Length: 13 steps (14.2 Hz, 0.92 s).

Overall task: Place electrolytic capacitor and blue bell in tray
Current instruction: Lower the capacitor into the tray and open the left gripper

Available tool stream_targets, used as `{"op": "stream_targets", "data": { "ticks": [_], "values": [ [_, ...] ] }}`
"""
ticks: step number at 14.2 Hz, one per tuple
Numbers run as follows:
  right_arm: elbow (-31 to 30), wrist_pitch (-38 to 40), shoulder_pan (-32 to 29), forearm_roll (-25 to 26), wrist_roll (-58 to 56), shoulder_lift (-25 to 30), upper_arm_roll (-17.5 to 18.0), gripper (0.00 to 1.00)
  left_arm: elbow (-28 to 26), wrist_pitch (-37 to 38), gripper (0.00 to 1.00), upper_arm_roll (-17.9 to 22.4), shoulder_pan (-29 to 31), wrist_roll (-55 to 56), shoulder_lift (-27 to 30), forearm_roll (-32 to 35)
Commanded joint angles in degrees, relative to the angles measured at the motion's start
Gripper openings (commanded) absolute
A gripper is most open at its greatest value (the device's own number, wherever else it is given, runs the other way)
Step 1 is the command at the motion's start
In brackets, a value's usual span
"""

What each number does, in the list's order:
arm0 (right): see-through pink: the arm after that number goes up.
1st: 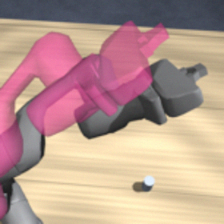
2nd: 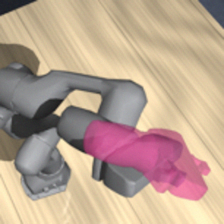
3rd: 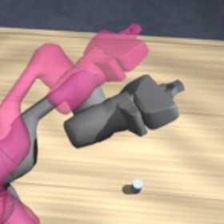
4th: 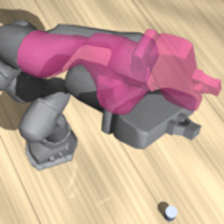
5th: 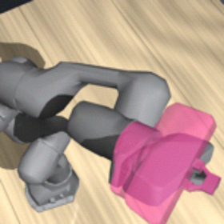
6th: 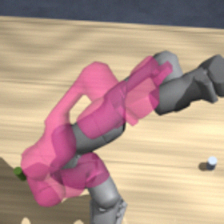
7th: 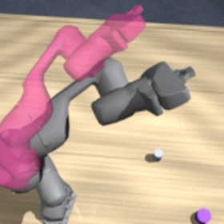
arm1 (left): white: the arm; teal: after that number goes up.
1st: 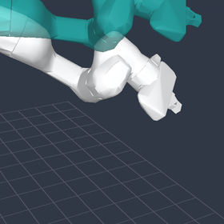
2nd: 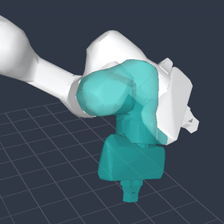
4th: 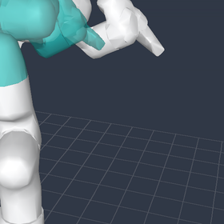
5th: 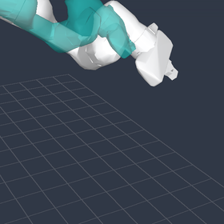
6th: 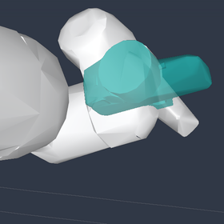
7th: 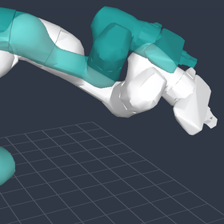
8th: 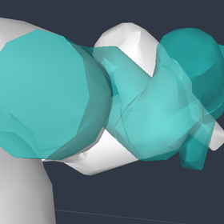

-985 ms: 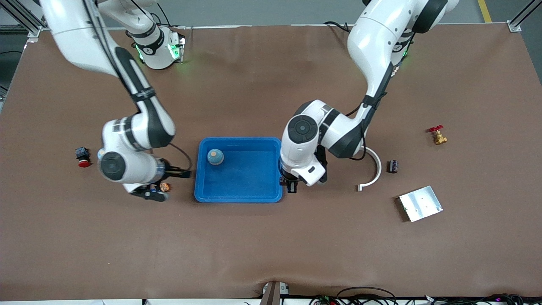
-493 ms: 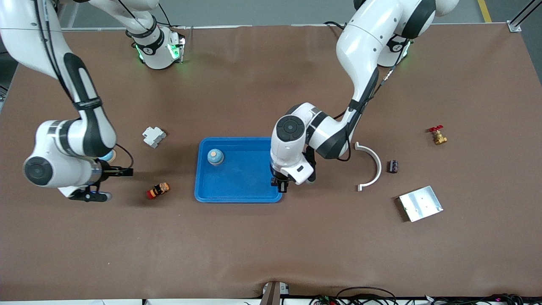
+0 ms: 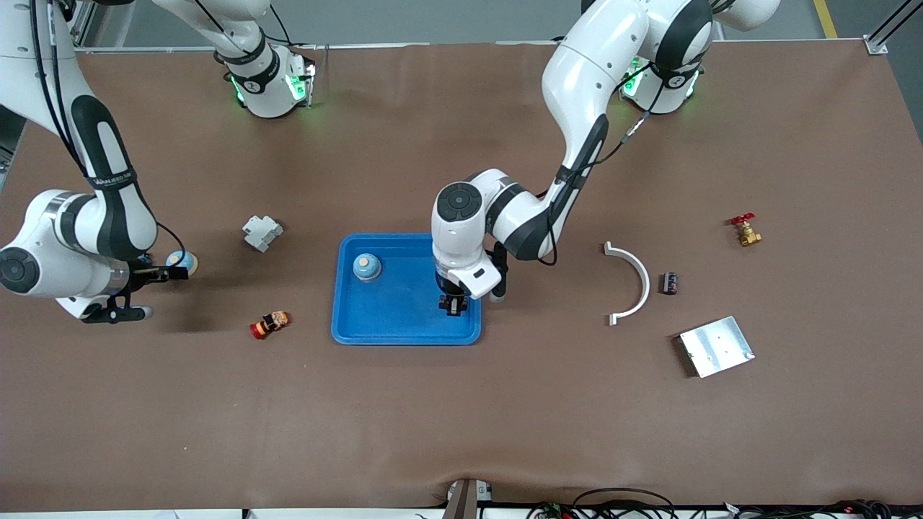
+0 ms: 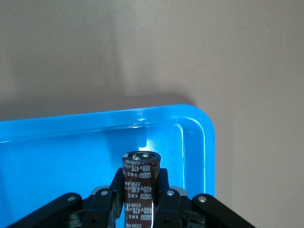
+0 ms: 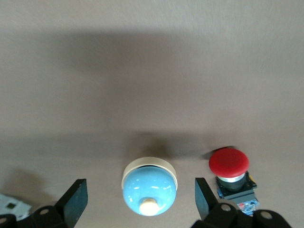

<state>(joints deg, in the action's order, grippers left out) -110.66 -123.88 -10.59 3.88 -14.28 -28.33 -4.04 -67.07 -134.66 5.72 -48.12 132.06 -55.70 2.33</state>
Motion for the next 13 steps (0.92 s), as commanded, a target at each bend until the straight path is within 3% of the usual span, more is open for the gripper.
{"op": "stream_targets", "data": {
  "ticks": [1, 13],
  "values": [
    [-6.0, -4.3, -0.7, 1.1, -0.2, 3.3, -0.2, 1.00, 2.2, -2.6, 0.00, 3.9, -3.1, 0.3, -2.9, -0.9],
    [-6.9, -7.2, -0.9, -0.3, 0.6, 0.5, -0.2, 1.00, 2.1, -5.4, 0.00, 4.5, -4.8, 0.4, -5.3, -0.9]
  ]
}}
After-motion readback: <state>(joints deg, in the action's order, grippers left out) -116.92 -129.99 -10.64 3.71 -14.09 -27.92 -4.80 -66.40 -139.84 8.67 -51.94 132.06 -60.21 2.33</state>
